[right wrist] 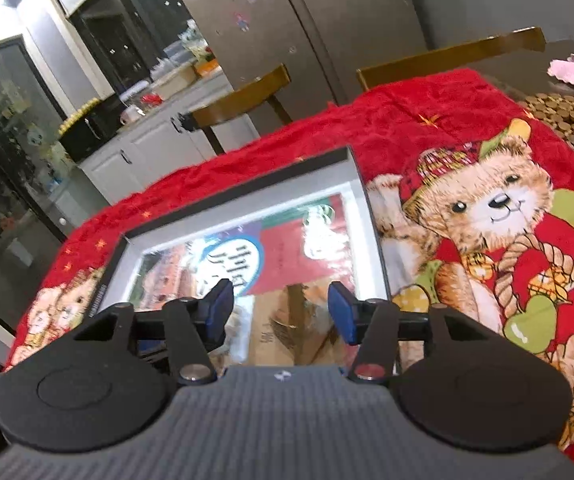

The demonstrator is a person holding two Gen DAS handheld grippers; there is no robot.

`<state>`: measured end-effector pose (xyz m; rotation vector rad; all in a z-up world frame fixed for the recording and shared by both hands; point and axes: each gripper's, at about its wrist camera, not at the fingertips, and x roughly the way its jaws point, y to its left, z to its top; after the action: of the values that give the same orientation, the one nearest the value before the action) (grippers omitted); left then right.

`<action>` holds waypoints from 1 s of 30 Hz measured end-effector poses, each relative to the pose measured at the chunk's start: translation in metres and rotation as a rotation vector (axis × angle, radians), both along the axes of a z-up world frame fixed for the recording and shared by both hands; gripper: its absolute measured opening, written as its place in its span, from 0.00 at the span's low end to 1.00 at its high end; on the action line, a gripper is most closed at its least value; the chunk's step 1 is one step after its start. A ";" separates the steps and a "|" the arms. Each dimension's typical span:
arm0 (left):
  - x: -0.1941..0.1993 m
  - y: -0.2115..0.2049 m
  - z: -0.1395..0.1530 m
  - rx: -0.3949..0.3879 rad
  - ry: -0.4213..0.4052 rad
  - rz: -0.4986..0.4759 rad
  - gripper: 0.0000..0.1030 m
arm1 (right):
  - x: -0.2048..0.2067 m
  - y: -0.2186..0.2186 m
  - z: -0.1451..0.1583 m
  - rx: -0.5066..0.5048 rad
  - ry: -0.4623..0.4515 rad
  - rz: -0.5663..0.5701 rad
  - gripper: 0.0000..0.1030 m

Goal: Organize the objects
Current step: 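Lower the packet into the box and open the right tool while the left tool releases the scrunchie, then withdraw both open tools from the box back over the table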

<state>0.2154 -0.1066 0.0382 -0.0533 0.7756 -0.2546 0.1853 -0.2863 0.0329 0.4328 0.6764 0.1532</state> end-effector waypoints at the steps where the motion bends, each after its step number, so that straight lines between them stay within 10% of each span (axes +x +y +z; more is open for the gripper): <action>1: -0.001 0.001 0.004 0.001 -0.018 -0.008 0.51 | -0.002 0.000 0.002 0.005 -0.014 0.004 0.66; 5: -0.005 0.007 0.019 -0.012 -0.068 -0.015 0.65 | -0.007 -0.004 0.012 0.020 -0.068 0.001 0.73; 19: -0.024 0.050 0.086 -0.066 -0.210 0.051 0.66 | -0.028 -0.013 0.045 0.061 -0.186 -0.006 0.89; 30: -0.113 0.099 0.153 -0.042 -0.362 0.077 0.66 | -0.075 0.017 0.094 0.052 -0.295 0.052 1.00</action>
<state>0.1027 -0.0074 0.1909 -0.0745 0.4071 -0.2004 0.1106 -0.2696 0.1272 0.4320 0.3944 0.2784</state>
